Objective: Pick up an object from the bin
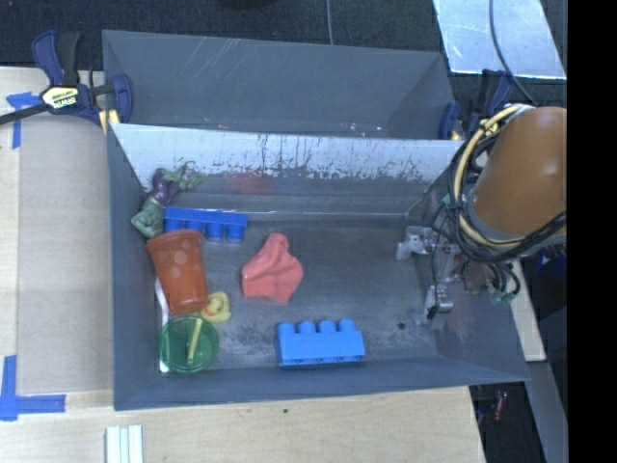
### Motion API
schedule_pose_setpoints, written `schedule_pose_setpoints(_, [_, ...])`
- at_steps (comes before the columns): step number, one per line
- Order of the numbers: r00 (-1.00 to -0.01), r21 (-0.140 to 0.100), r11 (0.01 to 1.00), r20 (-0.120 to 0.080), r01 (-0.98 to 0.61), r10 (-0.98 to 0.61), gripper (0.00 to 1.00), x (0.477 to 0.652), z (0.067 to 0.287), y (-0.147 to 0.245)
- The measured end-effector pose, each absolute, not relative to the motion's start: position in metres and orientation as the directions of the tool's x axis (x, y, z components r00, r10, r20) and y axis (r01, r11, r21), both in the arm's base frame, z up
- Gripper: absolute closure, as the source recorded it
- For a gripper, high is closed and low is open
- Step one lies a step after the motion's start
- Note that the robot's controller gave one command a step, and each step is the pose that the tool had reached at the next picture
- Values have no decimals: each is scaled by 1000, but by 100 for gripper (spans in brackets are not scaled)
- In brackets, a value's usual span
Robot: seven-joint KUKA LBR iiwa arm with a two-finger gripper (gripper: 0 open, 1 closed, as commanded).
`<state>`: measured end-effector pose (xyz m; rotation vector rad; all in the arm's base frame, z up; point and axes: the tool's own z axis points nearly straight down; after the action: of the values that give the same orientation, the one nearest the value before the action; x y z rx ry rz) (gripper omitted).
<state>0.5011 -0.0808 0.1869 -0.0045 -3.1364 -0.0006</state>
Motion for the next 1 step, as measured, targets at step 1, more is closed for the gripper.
schedule_pose_setpoints(1, [-1000,-1,1000,-4,0,0,0,503,191,-81])
